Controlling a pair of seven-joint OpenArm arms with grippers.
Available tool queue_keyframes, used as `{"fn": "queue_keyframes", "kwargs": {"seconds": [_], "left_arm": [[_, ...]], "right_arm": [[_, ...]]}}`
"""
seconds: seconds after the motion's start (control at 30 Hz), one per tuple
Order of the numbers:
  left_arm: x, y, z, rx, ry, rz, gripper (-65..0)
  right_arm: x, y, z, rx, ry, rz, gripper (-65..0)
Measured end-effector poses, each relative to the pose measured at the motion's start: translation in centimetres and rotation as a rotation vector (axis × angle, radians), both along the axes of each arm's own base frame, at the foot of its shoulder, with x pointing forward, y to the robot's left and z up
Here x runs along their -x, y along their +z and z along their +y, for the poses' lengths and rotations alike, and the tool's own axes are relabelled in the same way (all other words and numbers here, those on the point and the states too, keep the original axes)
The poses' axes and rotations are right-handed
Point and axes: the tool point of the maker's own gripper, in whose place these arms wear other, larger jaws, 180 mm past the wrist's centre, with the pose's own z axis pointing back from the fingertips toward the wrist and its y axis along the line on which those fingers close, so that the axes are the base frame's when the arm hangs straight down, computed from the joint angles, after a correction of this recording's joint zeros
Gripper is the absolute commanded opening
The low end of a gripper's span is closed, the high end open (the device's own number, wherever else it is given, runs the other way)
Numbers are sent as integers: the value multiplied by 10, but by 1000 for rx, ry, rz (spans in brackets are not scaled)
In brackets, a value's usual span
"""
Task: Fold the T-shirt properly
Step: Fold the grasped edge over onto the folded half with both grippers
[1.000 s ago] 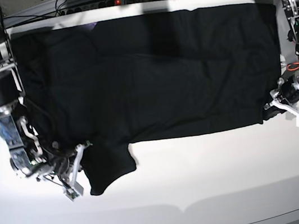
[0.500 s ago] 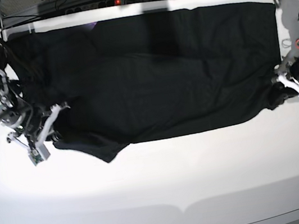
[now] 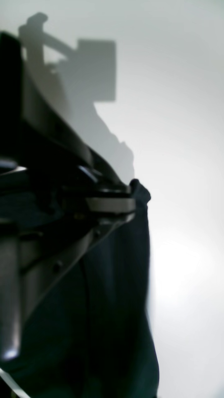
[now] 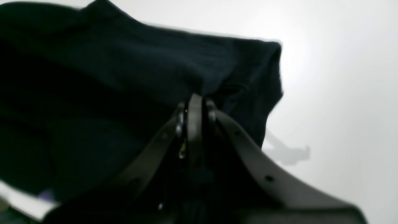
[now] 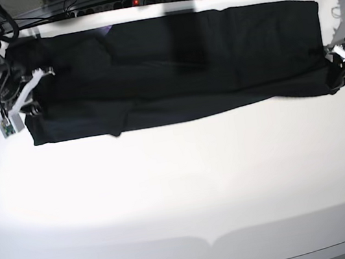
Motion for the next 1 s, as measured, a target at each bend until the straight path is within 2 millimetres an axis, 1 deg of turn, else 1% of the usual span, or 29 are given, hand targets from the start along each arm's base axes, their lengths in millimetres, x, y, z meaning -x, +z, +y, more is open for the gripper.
{"fn": "queue_keyframes", "kwargs": {"seconds": [0.17,0.27,0.37,0.6,0.67,0.7,0.77,0.8,0.83,0.87,0.9,1.0], "left_arm": [[17,-8,8,-5,21,34,-650],[26,-17,9,-19,18,64,-650],[35,-25,10,-47,11,94,-650],[48,-38,15,-123,-12,151,-650],[51,-42,15,-135,-21,179,-643],[53,-44,15,-136,-23,187,-578],[56,-46,16,-143,-30,211,-453],[57,-48,17,-150,-35,224,-401],[58,-48,18,-159,-37,227,-362],[58,-47,19,-163,-38,228,-338],[59,-48,21,-168,-44,241,-327],[60,-44,29,-189,-53,257,-326]], "right_arm": [[25,-7,-14,8,-35,22,-650],[38,-12,-15,6,-38,45,-650],[41,-14,-15,6,-37,53,-650],[43,-15,-15,8,-37,61,-650],[46,-18,-16,15,-39,86,-650],[48,-20,-17,19,-40,103,-630],[51,-22,-18,27,-41,120,-518],[51,-22,-18,30,-40,120,-477],[50,-22,-18,29,-40,119,-450],[50,-22,-19,30,-40,118,-438],[50,-22,-19,31,-39,119,-438],[48,-21,-19,31,-39,113,-438]]}}
